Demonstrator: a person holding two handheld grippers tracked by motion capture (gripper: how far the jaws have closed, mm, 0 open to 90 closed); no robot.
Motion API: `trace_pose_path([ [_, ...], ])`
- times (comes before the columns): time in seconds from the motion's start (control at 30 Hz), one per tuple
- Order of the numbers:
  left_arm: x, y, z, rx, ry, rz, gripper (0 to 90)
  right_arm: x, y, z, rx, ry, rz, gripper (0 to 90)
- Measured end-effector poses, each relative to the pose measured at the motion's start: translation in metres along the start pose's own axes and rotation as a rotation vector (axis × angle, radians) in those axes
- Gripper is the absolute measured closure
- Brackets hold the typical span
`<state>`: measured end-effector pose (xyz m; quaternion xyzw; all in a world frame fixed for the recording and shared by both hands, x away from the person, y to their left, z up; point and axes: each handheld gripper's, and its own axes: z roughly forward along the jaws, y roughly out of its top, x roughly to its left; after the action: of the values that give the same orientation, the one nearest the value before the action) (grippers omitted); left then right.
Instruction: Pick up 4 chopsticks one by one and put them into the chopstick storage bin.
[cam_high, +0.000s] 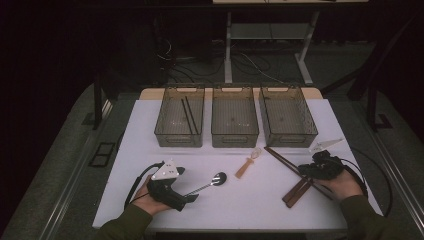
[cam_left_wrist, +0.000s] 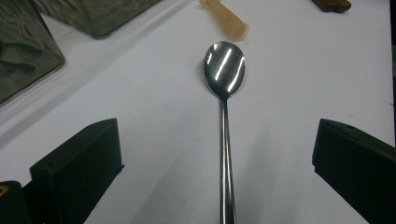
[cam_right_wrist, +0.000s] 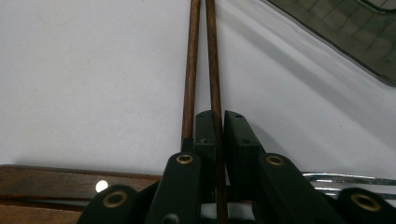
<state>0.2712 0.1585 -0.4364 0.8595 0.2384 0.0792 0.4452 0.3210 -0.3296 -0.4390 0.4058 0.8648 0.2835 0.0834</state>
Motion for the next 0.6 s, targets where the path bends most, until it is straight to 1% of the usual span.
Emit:
trace_pose_path([
  [0.33, 0.0001, 0.0001, -0.0004, -0.003, -0.001, 0.001, 0.3, 0.0002, -0.0002, -0.001, -0.006, 0.013, -0.022, 84.7],
  [0.6, 0.0, 0.0003, -0.0006, -0.006, -0.001, 0.003, 0.4, -0.0009, -0.0006, -0.0074, -0.033, 0.022, -0.016, 84.9],
])
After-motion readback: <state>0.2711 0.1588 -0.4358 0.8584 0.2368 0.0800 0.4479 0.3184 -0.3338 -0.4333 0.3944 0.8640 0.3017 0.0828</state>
